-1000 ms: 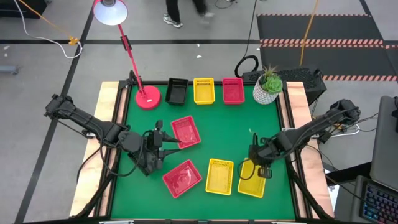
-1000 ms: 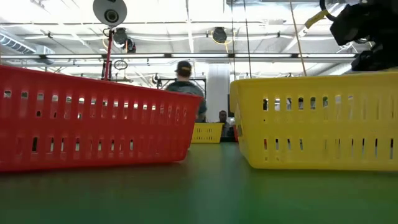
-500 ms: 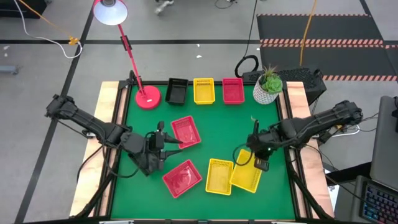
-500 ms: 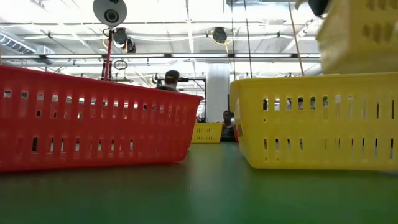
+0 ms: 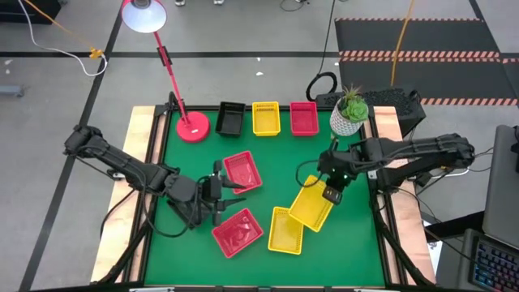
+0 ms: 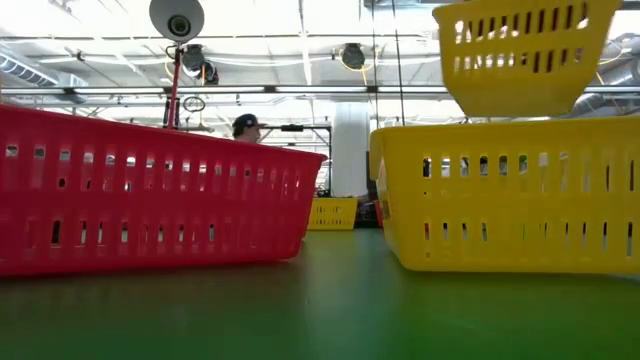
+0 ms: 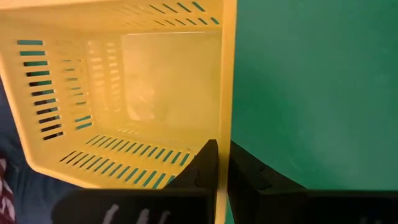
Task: Stack baskets by color
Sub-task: Stack the bottom right yellow bin on the top yellow bin
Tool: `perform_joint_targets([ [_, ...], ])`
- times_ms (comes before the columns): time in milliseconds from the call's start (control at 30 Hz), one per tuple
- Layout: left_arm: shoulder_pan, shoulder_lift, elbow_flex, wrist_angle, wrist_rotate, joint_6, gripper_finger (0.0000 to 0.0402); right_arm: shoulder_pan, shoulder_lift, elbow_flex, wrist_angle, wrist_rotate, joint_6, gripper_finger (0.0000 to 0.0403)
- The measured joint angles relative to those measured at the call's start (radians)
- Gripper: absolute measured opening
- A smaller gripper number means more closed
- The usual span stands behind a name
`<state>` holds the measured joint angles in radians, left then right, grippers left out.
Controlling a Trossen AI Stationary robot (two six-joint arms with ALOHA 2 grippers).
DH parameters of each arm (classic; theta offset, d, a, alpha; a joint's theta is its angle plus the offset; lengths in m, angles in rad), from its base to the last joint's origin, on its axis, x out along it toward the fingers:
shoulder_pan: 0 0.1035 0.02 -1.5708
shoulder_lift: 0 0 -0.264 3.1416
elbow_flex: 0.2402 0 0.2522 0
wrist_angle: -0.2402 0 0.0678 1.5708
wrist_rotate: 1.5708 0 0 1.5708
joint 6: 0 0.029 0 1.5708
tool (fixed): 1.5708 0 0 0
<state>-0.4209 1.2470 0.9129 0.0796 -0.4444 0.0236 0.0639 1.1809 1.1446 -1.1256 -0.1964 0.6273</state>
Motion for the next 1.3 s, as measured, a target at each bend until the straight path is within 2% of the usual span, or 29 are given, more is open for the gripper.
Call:
perform_joint_targets([
  [267, -0.01, 0.141, 0.141, -0.009, 0.069, 0.108, 0.016, -0.125, 0.0, 0.0, -0.007, -0.065, -0.068, 0.0013],
  [367, -0.01, 0.222, 0.238, -0.075, 0.074, 0.139, 0.0179, -0.17, 0.0, 0.0, -0.008, -0.096, -0.108, 0.0013],
  [600, -0.009, 0.419, 0.508, -0.274, 0.074, 0.204, 0.0227, -0.26, 0.0, 0.0, -0.009, -0.098, -0.171, 0.0013],
  [800, 0.017, 0.563, 0.706, -0.447, 0.086, 0.239, 0.0243, -0.288, 0.0, 0.0, -0.009, -0.098, -0.204, 0.0013],
  [1100, 0.069, 0.706, 0.886, -0.572, 0.093, 0.326, 0.0244, -0.294, 0.0, 0.0, -0.008, -0.098, -0.21, 0.0013],
  [1300, 0.114, 0.763, 0.913, -0.586, 0.104, 0.377, 0.0243, -0.294, 0.0, 0.0, -0.009, -0.098, -0.21, 0.0013],
])
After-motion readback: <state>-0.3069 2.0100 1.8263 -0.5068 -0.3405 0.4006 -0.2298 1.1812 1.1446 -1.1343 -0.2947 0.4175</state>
